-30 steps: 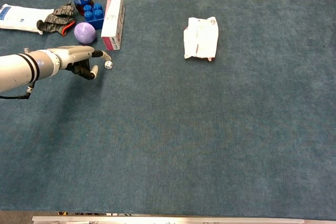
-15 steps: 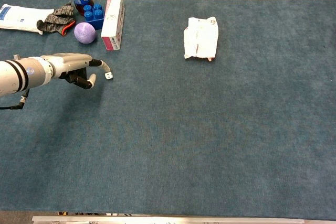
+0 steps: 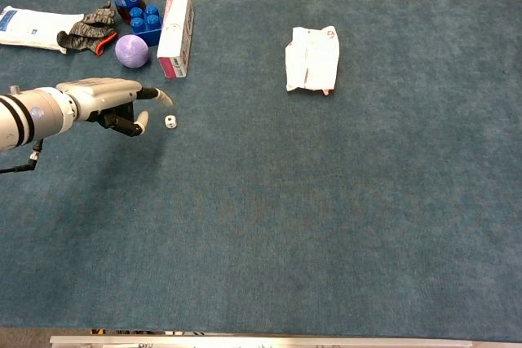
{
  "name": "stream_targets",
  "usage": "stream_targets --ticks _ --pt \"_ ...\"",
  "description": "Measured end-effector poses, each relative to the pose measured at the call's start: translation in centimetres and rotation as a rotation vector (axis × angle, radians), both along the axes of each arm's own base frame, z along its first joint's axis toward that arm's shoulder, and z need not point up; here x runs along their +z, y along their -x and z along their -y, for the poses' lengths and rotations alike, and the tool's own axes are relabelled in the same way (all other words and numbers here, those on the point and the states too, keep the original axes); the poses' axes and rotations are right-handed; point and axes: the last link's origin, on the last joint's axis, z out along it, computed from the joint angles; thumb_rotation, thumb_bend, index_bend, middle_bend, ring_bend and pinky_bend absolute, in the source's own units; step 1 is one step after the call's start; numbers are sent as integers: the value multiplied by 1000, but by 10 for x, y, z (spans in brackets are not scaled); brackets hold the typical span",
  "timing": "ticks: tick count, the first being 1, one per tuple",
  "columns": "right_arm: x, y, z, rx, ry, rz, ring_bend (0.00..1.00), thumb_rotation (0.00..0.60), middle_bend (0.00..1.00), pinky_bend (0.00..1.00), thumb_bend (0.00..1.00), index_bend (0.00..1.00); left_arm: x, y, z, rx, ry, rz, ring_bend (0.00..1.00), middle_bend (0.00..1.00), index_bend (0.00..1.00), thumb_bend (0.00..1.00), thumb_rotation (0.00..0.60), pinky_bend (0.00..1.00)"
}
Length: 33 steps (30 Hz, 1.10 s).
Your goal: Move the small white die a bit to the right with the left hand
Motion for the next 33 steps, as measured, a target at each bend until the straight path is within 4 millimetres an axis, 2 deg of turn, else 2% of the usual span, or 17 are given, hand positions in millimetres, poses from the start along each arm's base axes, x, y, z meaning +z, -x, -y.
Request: stream_targets --ticks 6,14,21,33 --pt "-1 0 0 -1 -2 2 383 600 438 315 409 302 -5 7 -6 28 2 -28 1000 1000 126 723 391 1000" --pt "-1 1 -1 -2 -1 6 383 600 438 315 409 303 -11 7 1 20 45 -59 1000 1000 126 723 391 1000" --pt "0 2 -2 -6 1 7 383 600 438 315 408 303 -11 -1 8 13 56 -33 1000 1000 127 722 391 1000" --pt "0 2 -2 -2 4 11 383 600 438 315 409 303 -4 -19 32 -52 89 25 1000 1000 127 721 379 1000"
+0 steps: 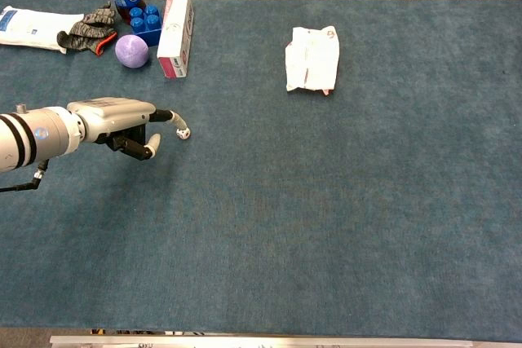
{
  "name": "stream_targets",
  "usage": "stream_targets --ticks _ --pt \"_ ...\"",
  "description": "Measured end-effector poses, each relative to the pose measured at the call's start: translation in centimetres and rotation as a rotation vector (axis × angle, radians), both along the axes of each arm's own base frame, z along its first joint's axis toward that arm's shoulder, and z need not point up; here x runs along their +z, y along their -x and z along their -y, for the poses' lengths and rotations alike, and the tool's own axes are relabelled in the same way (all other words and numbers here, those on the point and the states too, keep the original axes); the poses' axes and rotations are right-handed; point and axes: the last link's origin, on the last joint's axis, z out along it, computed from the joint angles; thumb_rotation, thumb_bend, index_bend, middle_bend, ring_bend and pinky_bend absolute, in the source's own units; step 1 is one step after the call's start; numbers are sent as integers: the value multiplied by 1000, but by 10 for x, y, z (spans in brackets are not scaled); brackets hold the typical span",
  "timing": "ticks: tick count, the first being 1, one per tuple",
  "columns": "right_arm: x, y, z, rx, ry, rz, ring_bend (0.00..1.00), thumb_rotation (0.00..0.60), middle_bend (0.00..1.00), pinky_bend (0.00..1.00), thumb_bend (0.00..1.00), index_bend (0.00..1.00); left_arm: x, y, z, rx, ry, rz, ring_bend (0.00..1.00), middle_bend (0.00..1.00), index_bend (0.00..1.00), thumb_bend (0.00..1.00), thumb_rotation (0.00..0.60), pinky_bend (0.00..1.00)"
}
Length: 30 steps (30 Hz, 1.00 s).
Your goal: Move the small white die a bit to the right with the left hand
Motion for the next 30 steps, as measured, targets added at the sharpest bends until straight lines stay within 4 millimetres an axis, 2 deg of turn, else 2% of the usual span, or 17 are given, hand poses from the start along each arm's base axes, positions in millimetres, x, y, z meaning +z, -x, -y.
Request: stream_targets --ticks 4,6,9,10,15,19,24,30 --pt "0 0 1 1 -4 -2 383 600 438 315 409 302 5 1 -1 -3 -36 5 993 999 109 719 365 1000" --pt "-1 0 1 1 -5 -2 383 600 438 315 409 303 9 3 -1 0 -61 10 948 966 73 705 378 995" --pt "-1 0 2 1 -8 -5 383 600 438 315 409 302 17 8 -1 10 -123 28 771 807 16 643 489 892" --pt "-1 0 2 -1 -11 -6 383 600 438 315 409 302 21 11 -1 12 -156 37 712 747 8 607 506 855" --pt "-3 1 2 -4 -16 -11 383 600 438 315 409 302 44 29 5 32 -329 83 502 521 2 460 520 677" --pt "-3 1 4 -7 -24 -14 383 600 437 315 408 302 67 53 21 64 -486 135 390 402 2 391 517 551" --pt "-5 -1 6 1 -35 -15 378 600 433 315 407 303 92 86 44 116 -648 166 298 309 3 378 500 414" --pt "-9 -4 8 14 -58 -15 377 600 431 315 407 302 112 113 76 161 -777 182 288 301 8 377 525 373"
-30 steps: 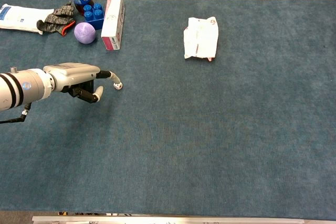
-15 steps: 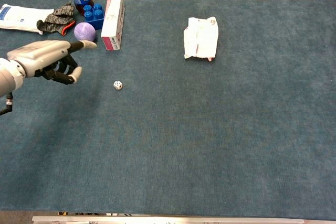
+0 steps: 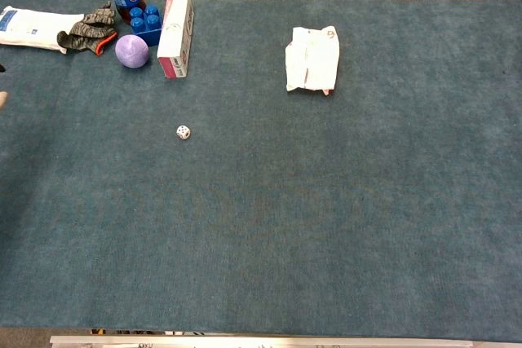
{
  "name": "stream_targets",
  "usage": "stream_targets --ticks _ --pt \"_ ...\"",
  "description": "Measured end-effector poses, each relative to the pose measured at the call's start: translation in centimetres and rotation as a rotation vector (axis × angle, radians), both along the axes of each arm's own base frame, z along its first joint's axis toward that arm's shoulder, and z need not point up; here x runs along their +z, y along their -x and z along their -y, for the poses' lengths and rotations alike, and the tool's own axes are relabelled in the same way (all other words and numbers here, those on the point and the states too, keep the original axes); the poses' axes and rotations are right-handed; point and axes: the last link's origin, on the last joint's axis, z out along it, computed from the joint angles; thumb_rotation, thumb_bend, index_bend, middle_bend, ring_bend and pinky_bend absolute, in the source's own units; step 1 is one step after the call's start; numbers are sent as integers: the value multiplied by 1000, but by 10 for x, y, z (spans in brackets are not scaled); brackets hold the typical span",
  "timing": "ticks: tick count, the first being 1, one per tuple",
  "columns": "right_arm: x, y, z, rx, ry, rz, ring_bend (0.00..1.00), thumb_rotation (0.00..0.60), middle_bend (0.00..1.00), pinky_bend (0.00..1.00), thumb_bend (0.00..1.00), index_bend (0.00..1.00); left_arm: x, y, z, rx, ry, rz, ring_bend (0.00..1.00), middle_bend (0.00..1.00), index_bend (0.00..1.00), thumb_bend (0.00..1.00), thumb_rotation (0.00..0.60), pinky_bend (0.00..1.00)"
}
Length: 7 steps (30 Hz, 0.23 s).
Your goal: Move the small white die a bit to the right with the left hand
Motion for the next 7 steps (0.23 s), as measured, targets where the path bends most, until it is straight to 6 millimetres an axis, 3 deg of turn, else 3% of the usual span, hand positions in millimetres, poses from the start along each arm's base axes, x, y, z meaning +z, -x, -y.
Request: stream_targets --ticks 4,7 --pt "-1 -1 0 6 -6 2 376 600 431 315 408 303 6 9 16 14 -27 -11 288 301 8 377 592 373" --pt "-2 0 0 4 -10 1 376 600 431 315 408 302 8 14 27 31 -41 -14 288 301 8 377 599 372"
